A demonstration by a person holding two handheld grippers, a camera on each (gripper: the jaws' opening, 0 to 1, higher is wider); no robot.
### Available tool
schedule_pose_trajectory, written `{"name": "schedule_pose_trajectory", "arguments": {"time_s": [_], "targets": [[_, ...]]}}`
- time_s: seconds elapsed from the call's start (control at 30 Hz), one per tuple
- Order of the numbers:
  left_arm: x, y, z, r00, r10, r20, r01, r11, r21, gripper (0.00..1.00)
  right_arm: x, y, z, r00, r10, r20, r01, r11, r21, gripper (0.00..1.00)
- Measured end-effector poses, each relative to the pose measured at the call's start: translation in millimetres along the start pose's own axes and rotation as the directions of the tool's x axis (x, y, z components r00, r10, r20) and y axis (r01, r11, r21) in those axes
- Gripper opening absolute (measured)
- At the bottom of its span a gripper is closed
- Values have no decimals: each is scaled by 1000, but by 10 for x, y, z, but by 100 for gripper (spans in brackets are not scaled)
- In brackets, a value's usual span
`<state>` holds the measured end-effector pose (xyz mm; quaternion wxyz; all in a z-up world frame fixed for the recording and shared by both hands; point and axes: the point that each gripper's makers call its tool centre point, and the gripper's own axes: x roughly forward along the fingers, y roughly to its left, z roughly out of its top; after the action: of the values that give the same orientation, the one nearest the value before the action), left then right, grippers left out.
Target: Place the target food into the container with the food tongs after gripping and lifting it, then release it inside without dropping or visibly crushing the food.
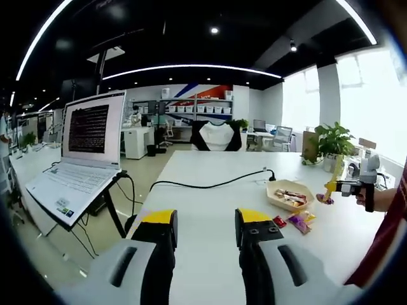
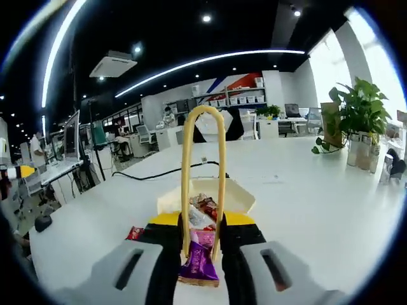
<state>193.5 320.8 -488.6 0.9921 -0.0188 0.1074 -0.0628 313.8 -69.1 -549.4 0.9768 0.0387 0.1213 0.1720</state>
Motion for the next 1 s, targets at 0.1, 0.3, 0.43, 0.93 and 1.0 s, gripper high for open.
{"name": "schedule_pose_trajectory", "arguments": {"time_s": [0.1, 0.3, 0.43, 0.93, 1.0], "targets": [[-6, -3, -2, 1000, 1, 3, -1, 1000, -6, 39, 131, -17, 225, 999, 29, 22, -28, 999, -42, 17], [-50, 45, -21, 1000, 14, 8, -14, 1000, -19, 39, 274, -54, 377, 997, 66, 32, -65, 998, -18, 19], [-66, 86, -50, 1000, 24, 4, -24, 999, -34, 38, 237, 191, 111, 955, 286, -75, -290, 956, -38, 21], [-16, 22, -39, 1000, 6, -6, -6, 999, -40, 38, 167, 211, -647, 837, 455, -302, -518, 837, -175, 23], [-14, 20, -44, 1000, 6, -6, -6, 999, -41, 38, 190, 188, -747, 833, 442, -335, -521, 830, -201, 23]]}}
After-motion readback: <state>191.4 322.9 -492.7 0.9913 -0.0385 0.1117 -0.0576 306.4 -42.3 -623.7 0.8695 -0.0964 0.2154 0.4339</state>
